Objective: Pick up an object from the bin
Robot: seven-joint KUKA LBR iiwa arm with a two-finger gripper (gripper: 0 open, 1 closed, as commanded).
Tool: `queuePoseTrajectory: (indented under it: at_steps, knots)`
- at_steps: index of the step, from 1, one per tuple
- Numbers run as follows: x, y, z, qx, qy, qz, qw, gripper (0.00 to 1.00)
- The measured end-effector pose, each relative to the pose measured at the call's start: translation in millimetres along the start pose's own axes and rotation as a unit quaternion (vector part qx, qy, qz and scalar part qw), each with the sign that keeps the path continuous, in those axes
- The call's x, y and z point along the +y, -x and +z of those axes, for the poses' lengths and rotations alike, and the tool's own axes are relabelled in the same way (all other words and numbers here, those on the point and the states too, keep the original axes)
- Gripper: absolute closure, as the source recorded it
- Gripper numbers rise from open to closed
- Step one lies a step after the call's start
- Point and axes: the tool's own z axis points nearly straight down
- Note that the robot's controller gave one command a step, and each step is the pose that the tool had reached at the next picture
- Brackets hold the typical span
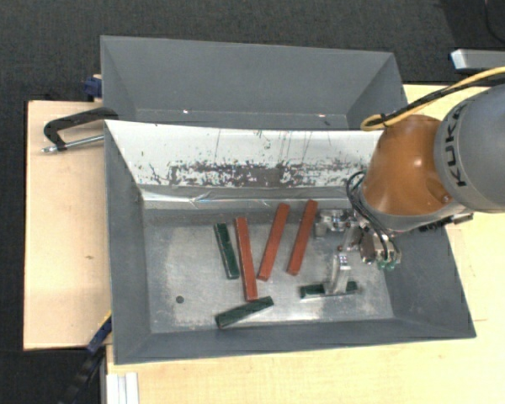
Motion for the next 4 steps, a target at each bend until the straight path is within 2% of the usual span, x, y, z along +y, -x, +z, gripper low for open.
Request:
queuePoseTrajectory:
  at_steps: [1, 2, 3, 4]
  knots:
    - [0.1, -0.3, 0.0, 0.0003, 0.000, -0.001, 1.0000, 0.00]
    - [22.2, 2.1, -47.1, 0.0031, 0.000, -0.055, 0.9985, 0.00]
    - [27.7, -5.1, -70.5, -0.0049, 0.000, -0.064, 0.9979, 0.00]
    - [8.8, -29.1, -10.7, -0.0002, 0.000, -0.052, 0.9987, 0.00]
